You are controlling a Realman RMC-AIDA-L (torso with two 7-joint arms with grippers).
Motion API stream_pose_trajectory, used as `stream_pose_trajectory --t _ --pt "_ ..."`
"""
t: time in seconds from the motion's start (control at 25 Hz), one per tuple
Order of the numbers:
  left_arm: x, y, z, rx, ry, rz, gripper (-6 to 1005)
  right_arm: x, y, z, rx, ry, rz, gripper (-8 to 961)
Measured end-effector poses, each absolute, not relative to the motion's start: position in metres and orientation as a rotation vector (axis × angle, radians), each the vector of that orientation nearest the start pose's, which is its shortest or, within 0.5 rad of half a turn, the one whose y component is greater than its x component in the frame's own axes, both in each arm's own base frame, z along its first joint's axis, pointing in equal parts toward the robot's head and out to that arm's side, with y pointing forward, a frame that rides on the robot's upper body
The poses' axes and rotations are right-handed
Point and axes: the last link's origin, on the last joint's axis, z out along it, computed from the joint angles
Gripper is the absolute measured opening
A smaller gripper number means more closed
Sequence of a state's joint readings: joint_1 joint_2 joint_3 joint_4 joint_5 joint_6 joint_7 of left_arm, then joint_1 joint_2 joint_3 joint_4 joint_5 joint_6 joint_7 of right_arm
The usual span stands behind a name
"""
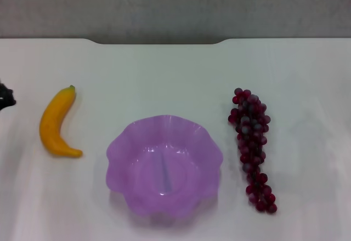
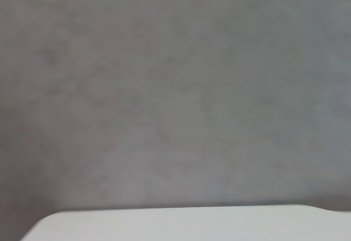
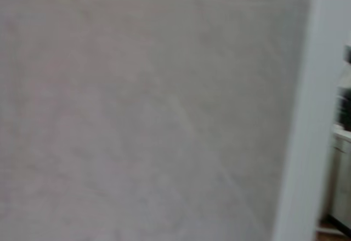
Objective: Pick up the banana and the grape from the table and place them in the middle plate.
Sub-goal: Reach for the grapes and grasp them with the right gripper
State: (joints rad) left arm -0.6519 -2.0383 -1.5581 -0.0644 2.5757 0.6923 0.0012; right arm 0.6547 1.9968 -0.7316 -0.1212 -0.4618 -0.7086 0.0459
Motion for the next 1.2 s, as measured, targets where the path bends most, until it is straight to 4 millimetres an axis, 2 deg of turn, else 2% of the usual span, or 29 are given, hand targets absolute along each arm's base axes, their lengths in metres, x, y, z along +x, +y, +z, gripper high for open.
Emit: stream_pose_trajectory --t 0.24,0.96,1.2 --pt "-0.346 0.403 0.009 -1.584 -0.645 -0.312 41 0.343 0.423 0.049 -1.585 0.507 0.274 7" --pt "-0.349 0.402 0.008 -1.582 -0.664 -0.293 45 0.344 0.422 0.045 -1.595 0.516 0.266 11" --pt "-0.349 0.404 0.007 -1.588 -0.672 -0.285 46 0.343 0.423 0.045 -1.596 0.514 0.267 81"
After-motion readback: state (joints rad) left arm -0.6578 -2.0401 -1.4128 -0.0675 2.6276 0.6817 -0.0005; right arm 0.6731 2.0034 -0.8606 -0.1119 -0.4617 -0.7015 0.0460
